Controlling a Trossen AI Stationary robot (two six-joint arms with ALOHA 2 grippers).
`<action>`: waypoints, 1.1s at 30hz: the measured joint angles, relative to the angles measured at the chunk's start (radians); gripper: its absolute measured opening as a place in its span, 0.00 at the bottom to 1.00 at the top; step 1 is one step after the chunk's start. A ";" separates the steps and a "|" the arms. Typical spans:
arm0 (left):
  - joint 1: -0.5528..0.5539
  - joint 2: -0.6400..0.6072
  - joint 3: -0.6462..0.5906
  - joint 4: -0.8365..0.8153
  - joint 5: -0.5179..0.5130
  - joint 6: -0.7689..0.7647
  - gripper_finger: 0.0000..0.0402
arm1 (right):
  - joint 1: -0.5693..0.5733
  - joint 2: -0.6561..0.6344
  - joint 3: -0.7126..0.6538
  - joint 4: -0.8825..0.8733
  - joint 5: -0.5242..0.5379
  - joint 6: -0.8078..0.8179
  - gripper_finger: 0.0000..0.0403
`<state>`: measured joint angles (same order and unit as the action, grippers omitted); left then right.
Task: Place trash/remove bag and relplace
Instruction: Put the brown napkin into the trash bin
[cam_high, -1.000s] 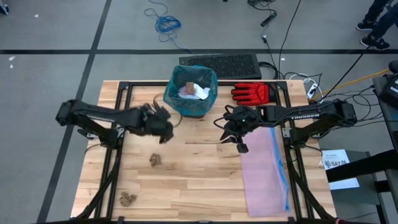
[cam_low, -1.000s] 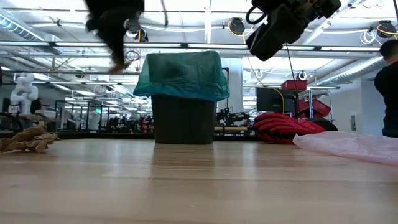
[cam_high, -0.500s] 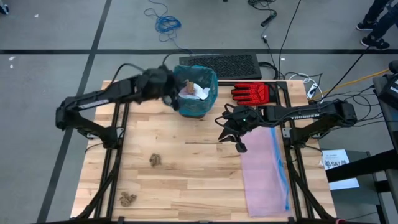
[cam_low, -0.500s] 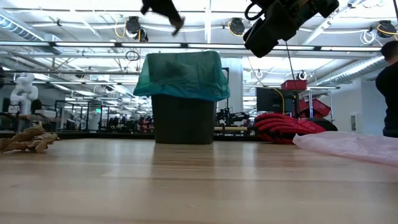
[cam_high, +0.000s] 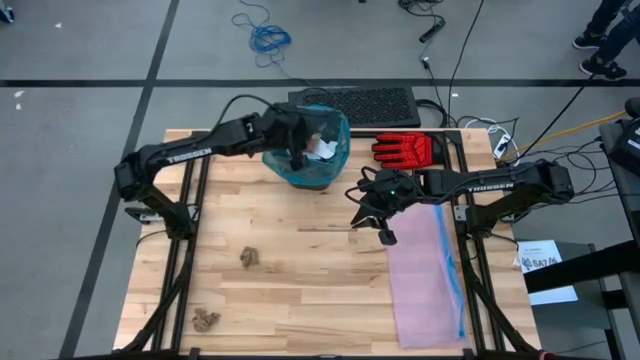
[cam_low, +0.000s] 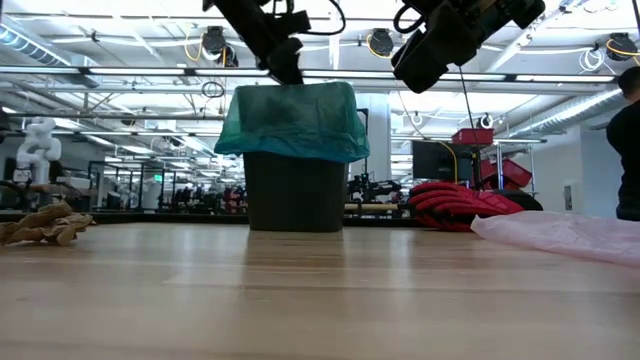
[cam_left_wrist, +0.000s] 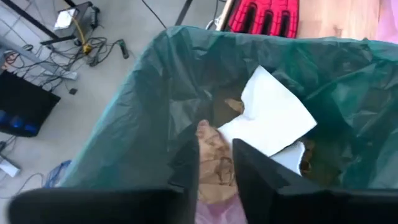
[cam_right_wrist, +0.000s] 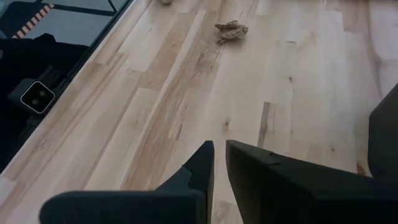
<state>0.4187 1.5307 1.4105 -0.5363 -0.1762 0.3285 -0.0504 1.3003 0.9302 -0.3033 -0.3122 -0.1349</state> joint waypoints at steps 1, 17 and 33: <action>0.000 0.001 0.000 0.000 0.001 0.002 0.29 | 0.000 0.000 0.000 0.001 0.000 -0.002 0.08; -0.342 -0.051 0.334 -0.951 0.058 -0.512 0.20 | -0.004 0.000 0.000 -0.020 -0.002 -0.124 0.08; -0.762 -0.047 -0.255 -0.658 0.171 -1.222 0.00 | -0.019 0.000 0.000 -0.027 -0.009 -0.163 0.08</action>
<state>-0.3436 1.4834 1.1552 -1.1942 -0.0049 -0.8939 -0.0691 1.2999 0.9302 -0.3300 -0.3210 -0.2976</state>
